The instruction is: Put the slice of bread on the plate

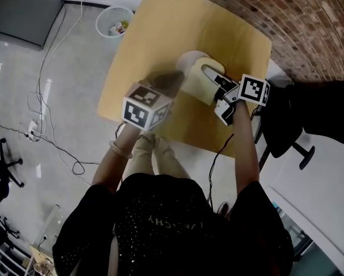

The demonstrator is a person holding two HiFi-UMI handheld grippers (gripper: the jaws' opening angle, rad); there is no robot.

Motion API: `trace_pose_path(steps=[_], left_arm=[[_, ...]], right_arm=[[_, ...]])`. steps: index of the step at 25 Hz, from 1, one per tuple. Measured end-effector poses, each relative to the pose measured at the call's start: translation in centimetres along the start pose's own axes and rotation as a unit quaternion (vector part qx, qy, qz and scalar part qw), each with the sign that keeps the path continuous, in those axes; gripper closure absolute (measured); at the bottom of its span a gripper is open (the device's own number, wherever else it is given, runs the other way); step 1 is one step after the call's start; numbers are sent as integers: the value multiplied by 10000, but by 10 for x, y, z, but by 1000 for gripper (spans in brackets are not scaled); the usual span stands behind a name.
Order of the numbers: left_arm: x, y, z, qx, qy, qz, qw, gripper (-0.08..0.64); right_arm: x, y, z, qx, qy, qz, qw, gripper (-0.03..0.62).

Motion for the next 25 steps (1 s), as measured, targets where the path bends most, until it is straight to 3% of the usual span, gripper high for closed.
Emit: trace_pose_path(steps=[3, 7, 14, 17, 21, 25], left_arm=[[8, 2, 5, 180, -81, -33, 9998, 549], [18, 5, 10, 272, -133, -120, 9995, 549], [23, 14, 8, 307, -168, -193, 9992, 549], [23, 13, 4, 333, -200, -189, 9991, 549], [23, 13, 2, 325, -183, -171, 9992, 549], [21, 9, 2, 305, -181, -162, 9992, 549]], right_arm=[[-32, -9, -6, -202, 396, -72, 9990, 489], [-54, -14, -10, -98, 720, 66, 9973, 489], [-69, -29, -13, 605, 935, 1129, 9873, 468], [-68, -27, -15, 1317, 781, 1678, 9739, 406], [-67, -20, -19, 2437, 600, 2364, 9387, 306], [-60, -26, -18, 2776, 433, 2728, 9202, 270]])
Point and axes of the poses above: the fingertips, and each gripper's own axes: x backward along the fingers, y to its left, z out of its underside, the point moved 6 cm from there along x, backward along the fingers, and after that the axes turned 7 degrees about z, right-handed, at the moved point
